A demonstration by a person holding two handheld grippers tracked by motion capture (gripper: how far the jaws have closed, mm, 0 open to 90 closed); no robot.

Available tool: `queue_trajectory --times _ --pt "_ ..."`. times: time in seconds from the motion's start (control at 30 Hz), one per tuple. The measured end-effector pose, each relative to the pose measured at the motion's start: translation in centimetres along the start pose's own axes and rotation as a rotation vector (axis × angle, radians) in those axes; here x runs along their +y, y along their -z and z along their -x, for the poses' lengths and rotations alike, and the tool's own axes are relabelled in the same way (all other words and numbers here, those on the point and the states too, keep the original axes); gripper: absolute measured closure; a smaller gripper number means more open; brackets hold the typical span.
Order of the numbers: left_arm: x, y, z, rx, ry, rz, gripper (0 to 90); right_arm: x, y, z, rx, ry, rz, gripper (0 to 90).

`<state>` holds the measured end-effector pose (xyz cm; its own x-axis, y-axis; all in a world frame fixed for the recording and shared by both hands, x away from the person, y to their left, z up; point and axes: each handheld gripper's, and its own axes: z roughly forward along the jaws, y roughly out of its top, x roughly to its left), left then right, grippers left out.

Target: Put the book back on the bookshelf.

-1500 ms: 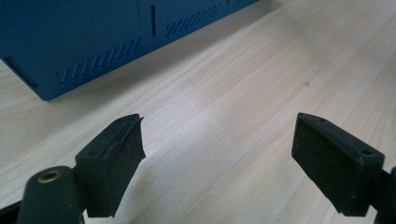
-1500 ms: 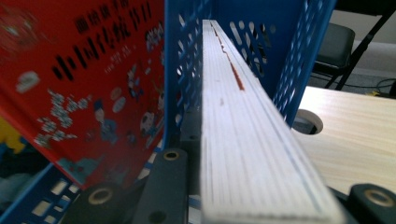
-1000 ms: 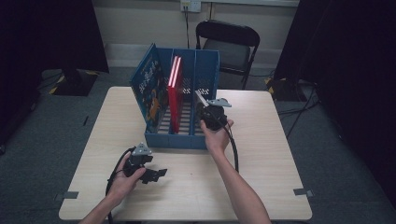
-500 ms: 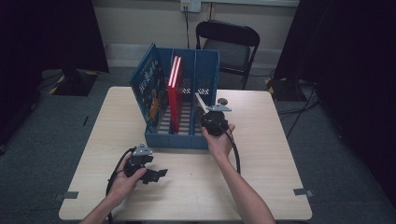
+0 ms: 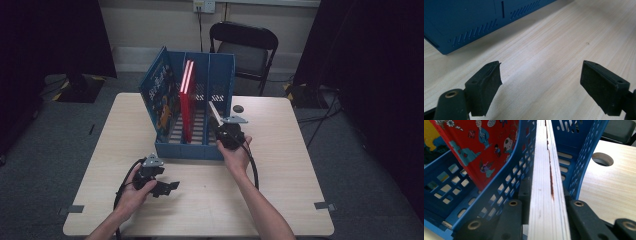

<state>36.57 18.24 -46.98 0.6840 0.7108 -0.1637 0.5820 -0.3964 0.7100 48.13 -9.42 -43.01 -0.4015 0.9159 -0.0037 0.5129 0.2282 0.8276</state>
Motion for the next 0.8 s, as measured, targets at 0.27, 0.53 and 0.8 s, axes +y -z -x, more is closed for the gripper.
queue_trajectory --times 0.27,0.53,0.8 --pt "0.0 0.1 -0.2 0.006 0.000 -0.003 16.7 0.2 1.1 0.1 0.015 0.015 0.006 70.3" --pt "-0.1 -0.1 -0.1 0.004 0.010 -0.007 16.7 -0.5 3.0 0.3 0.037 0.026 0.021 70.3" --pt "-0.5 0.3 0.3 -0.004 0.052 -0.005 17.4 -1.7 4.4 0.2 0.052 0.036 0.017 71.2"
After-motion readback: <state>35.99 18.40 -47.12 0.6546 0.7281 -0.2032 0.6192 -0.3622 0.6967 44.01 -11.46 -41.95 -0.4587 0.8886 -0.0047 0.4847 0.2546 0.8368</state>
